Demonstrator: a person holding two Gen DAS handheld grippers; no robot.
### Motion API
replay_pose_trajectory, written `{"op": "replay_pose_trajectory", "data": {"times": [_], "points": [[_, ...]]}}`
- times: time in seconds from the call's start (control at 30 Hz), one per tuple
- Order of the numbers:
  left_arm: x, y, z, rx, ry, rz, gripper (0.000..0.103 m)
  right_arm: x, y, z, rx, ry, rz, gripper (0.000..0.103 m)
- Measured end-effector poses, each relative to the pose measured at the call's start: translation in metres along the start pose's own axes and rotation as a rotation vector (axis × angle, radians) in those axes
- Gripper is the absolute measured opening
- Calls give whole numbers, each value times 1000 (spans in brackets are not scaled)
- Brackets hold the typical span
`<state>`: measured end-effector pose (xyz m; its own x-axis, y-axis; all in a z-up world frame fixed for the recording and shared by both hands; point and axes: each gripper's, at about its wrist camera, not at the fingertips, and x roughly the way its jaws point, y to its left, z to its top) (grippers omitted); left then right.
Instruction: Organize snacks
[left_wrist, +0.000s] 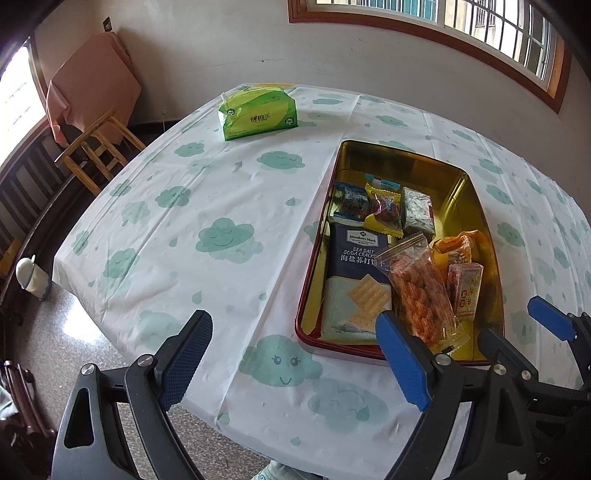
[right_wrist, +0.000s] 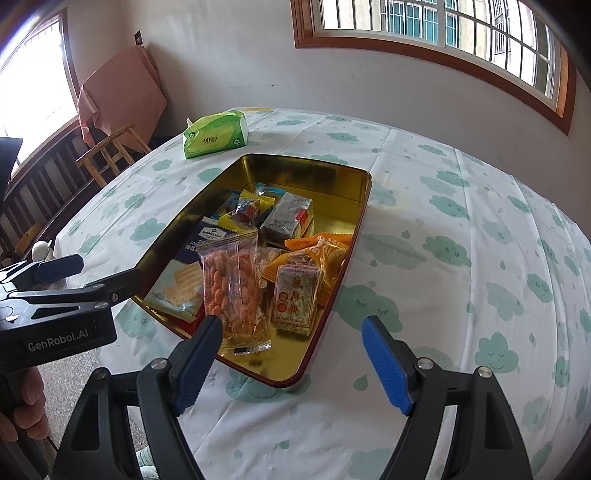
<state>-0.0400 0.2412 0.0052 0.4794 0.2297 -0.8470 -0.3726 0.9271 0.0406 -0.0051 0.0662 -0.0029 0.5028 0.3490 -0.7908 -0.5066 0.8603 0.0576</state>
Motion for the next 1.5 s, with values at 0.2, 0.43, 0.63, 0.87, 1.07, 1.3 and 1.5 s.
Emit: {"op": "replay_pose_trajectory", "data": {"times": [0.2,0.43,0.63,0.87,1.07,1.3,1.5], "points": [[-1,-2,-1,3,0,2,88,1,0,-1,-2,4,-2,80],[-2,-4,-2,4,-1,4,88,3,1,-2,-5,15,1,80],[-2,-8,0,16,2,5,88,5,2,-2,-5,22,7,80],[-2,-12,2,36,-3,10,88,6,0,-2,-2,27,3,80],[-1,-14,3,44,-5,10,88,6,-3,-3,2,30,3,80],[-1,-17,2,55,-1,5,88,7,-5,-4,6,38,3,80],[0,-17,2,55,-1,-9,88,7,-5,-4,7,39,2,80]]}}
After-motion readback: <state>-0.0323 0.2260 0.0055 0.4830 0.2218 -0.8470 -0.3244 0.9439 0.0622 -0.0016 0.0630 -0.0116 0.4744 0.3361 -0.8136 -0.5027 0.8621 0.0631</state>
